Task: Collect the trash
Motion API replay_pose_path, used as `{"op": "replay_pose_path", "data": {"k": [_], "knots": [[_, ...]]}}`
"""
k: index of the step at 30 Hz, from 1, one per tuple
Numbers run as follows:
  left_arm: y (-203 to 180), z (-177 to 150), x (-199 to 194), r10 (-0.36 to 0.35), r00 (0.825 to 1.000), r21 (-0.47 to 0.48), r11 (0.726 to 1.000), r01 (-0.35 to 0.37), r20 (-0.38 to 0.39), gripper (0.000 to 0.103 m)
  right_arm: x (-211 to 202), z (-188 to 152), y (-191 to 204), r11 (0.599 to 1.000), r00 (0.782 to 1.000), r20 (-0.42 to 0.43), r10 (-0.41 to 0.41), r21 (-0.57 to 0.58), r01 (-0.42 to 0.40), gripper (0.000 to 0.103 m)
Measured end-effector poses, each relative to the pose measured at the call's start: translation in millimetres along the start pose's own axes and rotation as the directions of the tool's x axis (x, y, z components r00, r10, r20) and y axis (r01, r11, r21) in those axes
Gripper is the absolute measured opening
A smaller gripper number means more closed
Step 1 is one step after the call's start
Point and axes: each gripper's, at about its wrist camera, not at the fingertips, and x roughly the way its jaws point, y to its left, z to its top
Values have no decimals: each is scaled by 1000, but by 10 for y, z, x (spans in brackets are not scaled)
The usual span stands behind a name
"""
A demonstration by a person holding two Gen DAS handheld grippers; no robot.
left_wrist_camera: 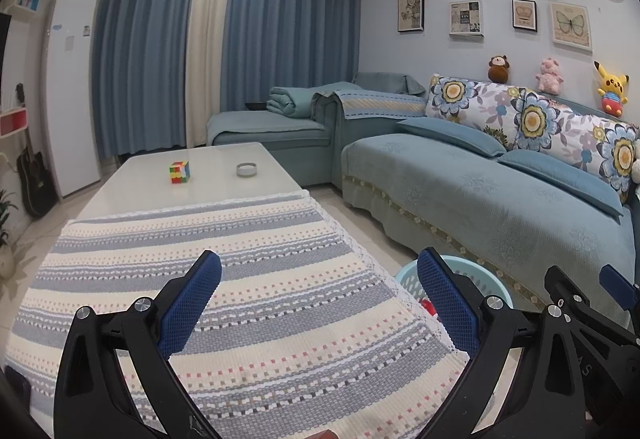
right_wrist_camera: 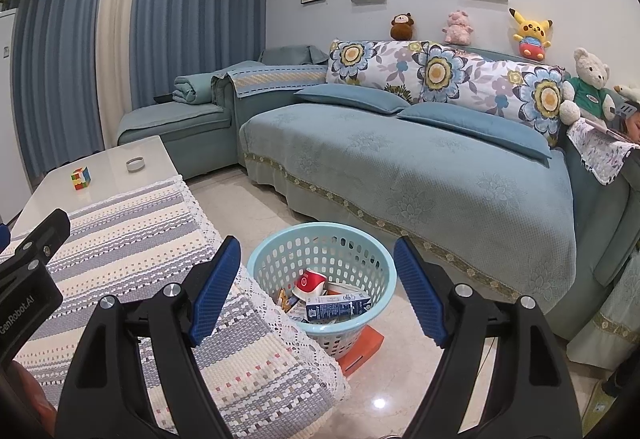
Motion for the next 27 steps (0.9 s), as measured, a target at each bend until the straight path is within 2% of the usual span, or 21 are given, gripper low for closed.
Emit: {"op": "replay_pose_path", "data": {"k": [27], "knots": [[15, 9, -50, 10, 1000, -13, 1000, -10, -3, 95, -30, 17, 4, 1000, 1000, 3, -2, -3, 2, 75]]}}
